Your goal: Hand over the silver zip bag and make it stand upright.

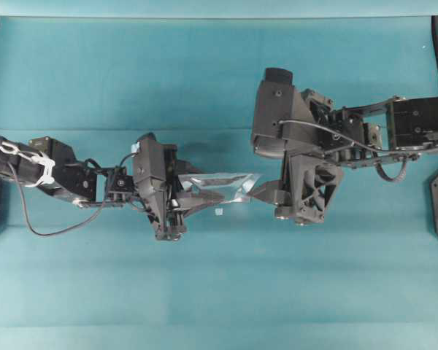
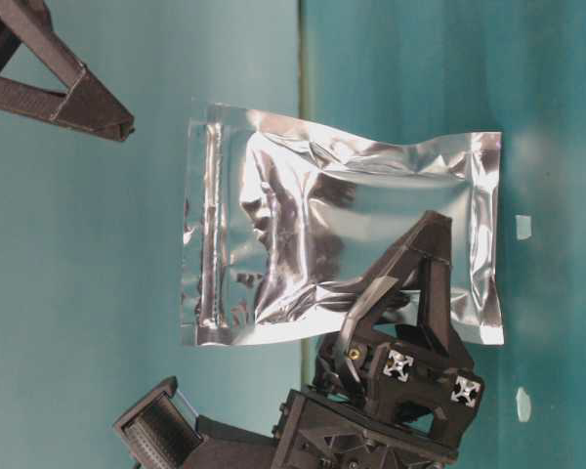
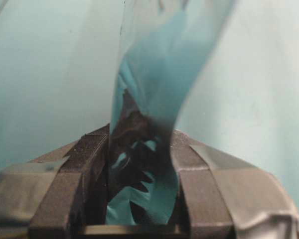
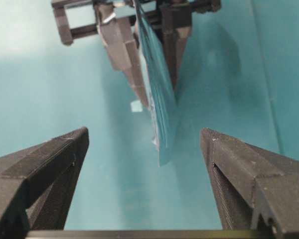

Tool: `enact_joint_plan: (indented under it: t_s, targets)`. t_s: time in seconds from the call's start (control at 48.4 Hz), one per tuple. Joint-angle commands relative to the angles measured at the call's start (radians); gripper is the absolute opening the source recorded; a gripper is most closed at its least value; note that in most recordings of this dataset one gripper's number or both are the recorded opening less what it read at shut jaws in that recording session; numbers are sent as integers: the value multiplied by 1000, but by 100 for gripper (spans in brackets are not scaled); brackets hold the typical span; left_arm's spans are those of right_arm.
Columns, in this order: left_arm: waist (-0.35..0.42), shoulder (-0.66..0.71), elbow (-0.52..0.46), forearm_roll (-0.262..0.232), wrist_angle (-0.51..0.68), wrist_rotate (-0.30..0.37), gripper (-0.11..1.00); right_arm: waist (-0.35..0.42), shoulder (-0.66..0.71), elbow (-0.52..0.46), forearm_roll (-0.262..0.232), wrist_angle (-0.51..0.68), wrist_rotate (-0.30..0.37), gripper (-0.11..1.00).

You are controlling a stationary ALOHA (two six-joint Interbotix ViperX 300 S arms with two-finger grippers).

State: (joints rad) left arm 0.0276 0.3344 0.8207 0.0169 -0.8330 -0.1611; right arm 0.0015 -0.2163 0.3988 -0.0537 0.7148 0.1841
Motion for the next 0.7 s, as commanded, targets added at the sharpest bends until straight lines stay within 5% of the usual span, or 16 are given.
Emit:
enact_joint_plan:
  t_s: [0.0,0.682]
  targets:
    - [-8,-8,-3,2,-3,2,30,2,-21,-9,-2,-8,11,90]
    - [-6,-8,-6,2,21,2,30,2,-20,3,-2,-15,11,90]
